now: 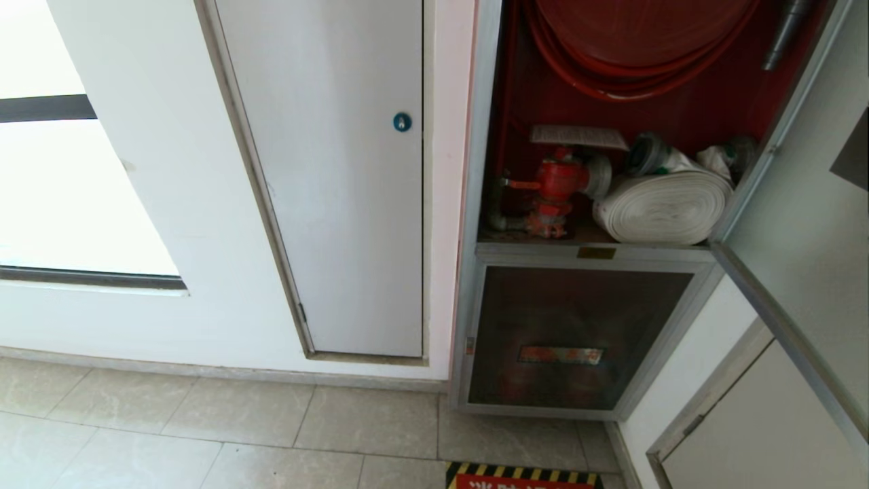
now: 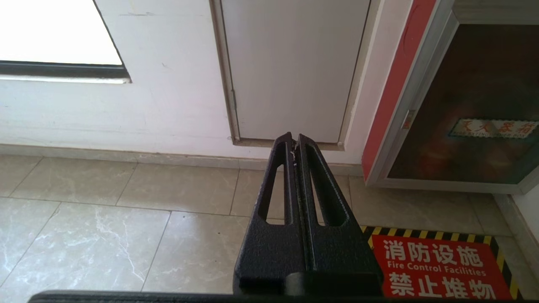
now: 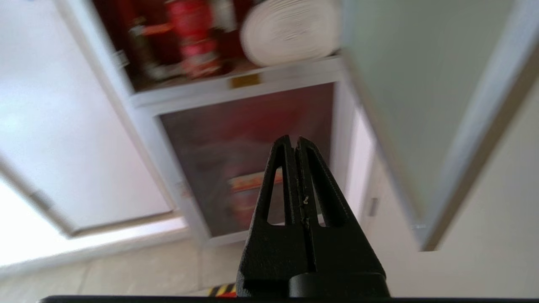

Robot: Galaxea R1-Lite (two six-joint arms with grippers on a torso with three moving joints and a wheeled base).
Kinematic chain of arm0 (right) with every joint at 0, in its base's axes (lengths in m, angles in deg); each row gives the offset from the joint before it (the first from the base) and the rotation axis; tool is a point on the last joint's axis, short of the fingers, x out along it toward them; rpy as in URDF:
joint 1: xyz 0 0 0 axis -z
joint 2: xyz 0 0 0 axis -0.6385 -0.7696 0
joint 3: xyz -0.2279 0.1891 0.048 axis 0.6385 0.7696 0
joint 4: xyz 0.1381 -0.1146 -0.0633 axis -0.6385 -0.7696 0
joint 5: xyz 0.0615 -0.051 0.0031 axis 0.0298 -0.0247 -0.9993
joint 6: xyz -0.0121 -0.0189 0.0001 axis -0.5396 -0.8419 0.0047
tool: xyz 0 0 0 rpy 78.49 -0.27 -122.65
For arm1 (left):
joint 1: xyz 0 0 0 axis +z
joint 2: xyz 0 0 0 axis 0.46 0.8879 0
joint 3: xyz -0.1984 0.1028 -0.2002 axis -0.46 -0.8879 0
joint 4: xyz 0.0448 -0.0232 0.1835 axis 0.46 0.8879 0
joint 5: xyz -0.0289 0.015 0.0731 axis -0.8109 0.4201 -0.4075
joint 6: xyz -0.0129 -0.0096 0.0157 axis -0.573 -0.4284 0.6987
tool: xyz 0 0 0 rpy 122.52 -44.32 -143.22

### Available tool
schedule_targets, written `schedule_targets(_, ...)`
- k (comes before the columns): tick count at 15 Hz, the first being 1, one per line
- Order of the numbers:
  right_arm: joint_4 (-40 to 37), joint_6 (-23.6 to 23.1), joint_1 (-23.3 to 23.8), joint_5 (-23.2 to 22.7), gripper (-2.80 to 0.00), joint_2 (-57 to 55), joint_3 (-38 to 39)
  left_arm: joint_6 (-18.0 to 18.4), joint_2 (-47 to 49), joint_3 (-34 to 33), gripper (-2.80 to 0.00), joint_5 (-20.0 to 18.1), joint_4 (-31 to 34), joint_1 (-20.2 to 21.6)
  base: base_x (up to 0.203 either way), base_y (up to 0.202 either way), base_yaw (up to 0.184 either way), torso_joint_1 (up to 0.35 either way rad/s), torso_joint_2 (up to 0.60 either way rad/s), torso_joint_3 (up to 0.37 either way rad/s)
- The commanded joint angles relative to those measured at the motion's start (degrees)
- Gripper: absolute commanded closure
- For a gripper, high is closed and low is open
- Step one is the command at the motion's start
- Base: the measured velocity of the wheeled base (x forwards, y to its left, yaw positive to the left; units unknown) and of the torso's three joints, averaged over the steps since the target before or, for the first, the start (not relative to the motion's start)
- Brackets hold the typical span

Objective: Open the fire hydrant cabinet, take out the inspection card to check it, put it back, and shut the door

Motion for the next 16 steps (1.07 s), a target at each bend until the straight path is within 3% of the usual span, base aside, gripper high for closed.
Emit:
schedule_targets(1, 0.1, 0.0, 0.2, 5.2, 0.00, -8.4, -4.8, -0.1, 0.1, 0.0, 0.00, 0.0, 0.0, 0.0, 0.000, 0.000, 0.000, 0.000, 0.00, 0.000)
schedule_targets(4, 2.3, -0.4, 0.4, 20.6, 0.00, -16.4, -7.9, 0.0, 0.1, 0.0, 0.00, 0.0, 0.0, 0.0, 0.000, 0.000, 0.000, 0.000, 0.00, 0.000)
schedule_targets(8, 11.3, -2.1, 0.6, 34.5, 0.00, -25.4, -9.0, 0.0, 0.1, 0.0, 0.00, 0.0, 0.0, 0.0, 0.000, 0.000, 0.000, 0.000, 0.00, 0.000)
schedule_targets(12, 16.4, -2.6, 4.5, 36.0, 0.00, -27.4, -10.6, 0.0, 0.1, 0.1, 0.00, 0.0, 0.0, 0.0, 0.000, 0.000, 0.000, 0.000, 0.00, 0.000)
schedule_targets(14, 18.6, -4.2, 10.8, 36.0, 0.00, -28.0, -10.1, -0.1, 0.1, 0.0, 0.00, 0.1, 0.0, 0.0, 0.000, 0.000, 0.000, 0.000, 0.00, 0.000)
schedule_targets(16, 26.5, -7.1, 12.6, 36.0, 0.00, -28.1, -9.3, 0.0, 0.1, 0.0, 0.00, 0.0, 0.0, 0.0, 0.000, 0.000, 0.000, 0.000, 0.00, 0.000)
